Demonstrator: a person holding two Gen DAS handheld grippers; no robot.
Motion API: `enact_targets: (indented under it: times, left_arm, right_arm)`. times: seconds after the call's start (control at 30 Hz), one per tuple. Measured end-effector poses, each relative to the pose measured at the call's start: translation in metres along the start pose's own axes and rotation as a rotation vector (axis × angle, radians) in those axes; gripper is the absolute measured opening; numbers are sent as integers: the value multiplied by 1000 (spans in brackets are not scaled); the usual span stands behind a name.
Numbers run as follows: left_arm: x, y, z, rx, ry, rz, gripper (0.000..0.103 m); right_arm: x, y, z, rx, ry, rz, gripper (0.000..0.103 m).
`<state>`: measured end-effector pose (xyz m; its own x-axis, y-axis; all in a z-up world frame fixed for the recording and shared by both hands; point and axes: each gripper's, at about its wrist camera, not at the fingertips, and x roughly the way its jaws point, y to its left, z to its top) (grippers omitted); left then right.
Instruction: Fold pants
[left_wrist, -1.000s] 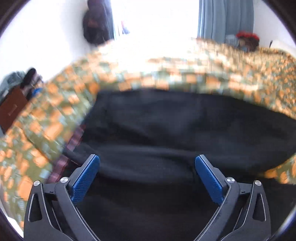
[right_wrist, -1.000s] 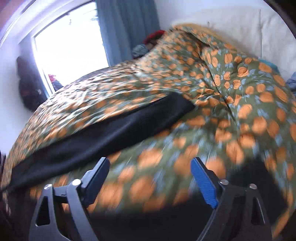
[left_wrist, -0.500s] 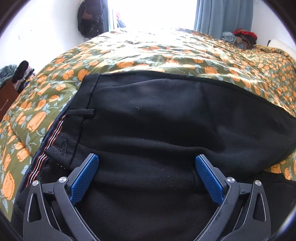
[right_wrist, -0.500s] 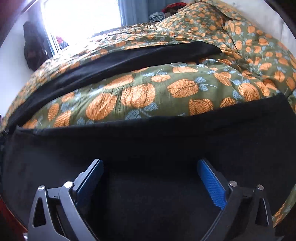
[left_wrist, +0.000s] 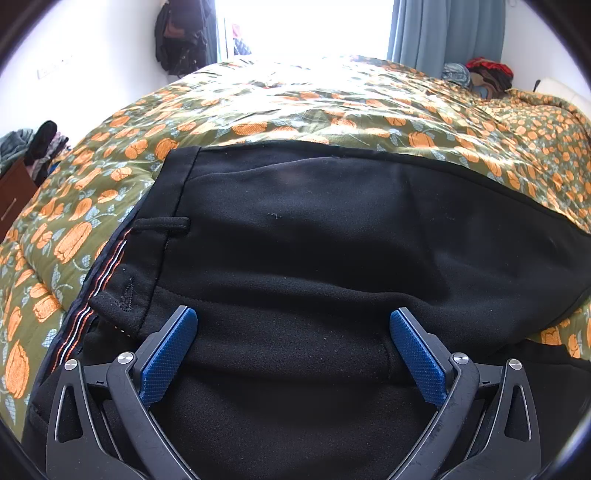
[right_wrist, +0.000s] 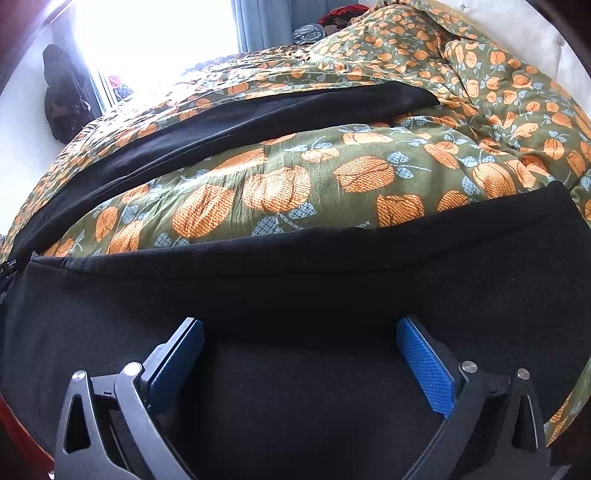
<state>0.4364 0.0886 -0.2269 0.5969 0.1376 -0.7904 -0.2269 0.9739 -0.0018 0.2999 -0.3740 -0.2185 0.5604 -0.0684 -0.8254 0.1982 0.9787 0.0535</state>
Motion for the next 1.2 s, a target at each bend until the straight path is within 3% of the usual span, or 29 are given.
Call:
enact_targets:
  times: [1.2]
  left_arm:
    - [0,0,0,0,0,0,103]
  right_arm:
    - [-1,1,-1,-26,0,-2,103]
